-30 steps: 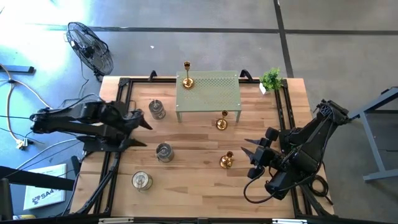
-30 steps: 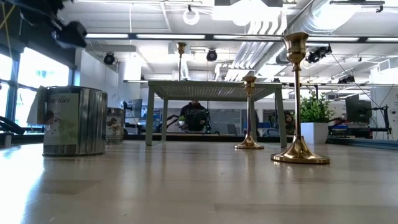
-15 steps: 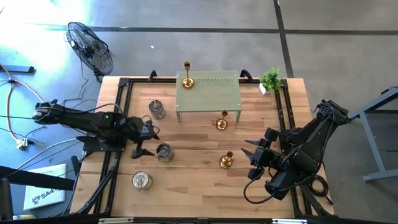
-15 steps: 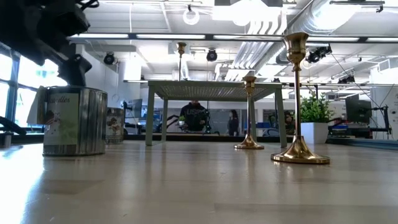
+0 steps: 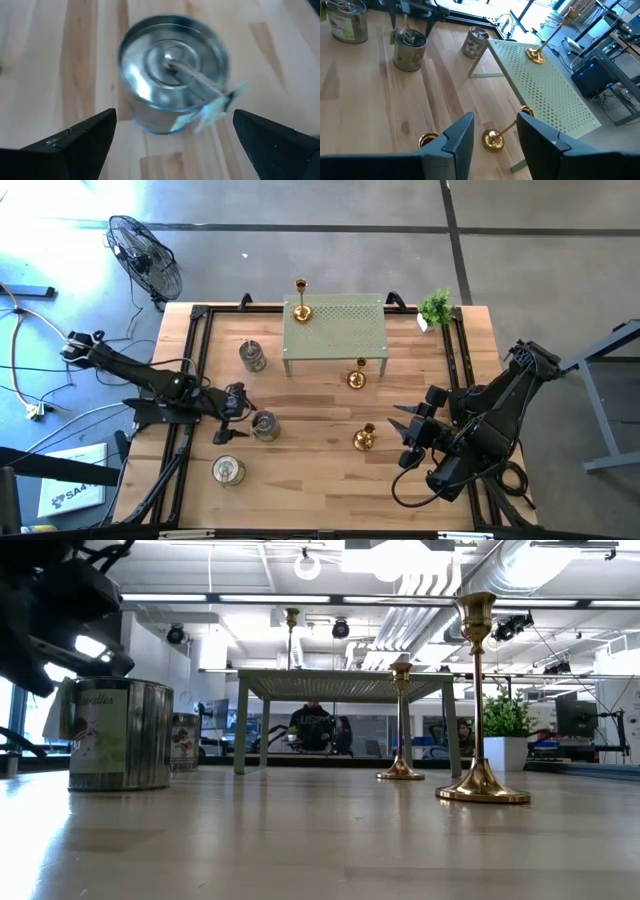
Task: Pick & Place candle stick holders
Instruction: Put the middle right silver scented candle on the shelf
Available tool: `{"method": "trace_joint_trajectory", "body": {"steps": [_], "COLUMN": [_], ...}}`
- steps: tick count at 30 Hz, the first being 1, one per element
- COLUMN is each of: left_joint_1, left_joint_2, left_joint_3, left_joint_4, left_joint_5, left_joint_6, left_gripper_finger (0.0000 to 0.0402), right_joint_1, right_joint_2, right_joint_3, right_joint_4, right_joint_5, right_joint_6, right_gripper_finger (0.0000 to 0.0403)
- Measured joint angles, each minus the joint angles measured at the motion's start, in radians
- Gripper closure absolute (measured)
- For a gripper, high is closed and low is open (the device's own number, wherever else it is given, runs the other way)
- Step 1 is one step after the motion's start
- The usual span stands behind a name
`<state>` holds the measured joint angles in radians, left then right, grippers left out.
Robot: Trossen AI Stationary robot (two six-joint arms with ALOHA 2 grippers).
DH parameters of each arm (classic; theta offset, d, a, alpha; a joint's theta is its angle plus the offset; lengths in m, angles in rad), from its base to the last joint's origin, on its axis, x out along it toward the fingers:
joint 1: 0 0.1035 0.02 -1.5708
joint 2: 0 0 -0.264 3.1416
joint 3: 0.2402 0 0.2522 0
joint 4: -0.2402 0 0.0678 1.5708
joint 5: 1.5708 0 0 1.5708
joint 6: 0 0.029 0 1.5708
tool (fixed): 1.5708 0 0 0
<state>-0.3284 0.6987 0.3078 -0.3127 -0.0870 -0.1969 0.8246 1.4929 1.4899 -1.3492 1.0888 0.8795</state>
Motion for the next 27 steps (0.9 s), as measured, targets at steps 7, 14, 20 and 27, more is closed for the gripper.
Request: {"method": "trace_joint_trajectory", "body": {"steps": [7,14,20,27], "left_joint_1": [0.000,0.000,0.000,0.000], "left_joint_2": [0.000,0.000,0.000,0.001], "left_joint_3": [-0.050,-0.075,-0.102,-0.155], "left_joint_4": [0.153,0.184,0.265,0.385], "left_joint_5": [-0.004,-0.001,-0.001,0.001], "left_joint_6": [0.036,0.035,0.035,0.018], "left_gripper_finger": [0.0007,0.0007,0.0007,0.0007], "right_joint_1": [0.000,0.000,0.000,0.000], "right_joint_2": [0.000,0.000,0.000,0.000], "right_joint_3": [0.000,0.000,0.000,0.000], "right_joint_4": [0.004,0.009,0.011,0.014], "right_joint_5": [0.003,0.005,0.005,0.005], "right_joint_6": [0.003,0.003,0.003,0.003], "right_gripper_finger": [0.0258,0.0258,0.0258,0.0258]}}
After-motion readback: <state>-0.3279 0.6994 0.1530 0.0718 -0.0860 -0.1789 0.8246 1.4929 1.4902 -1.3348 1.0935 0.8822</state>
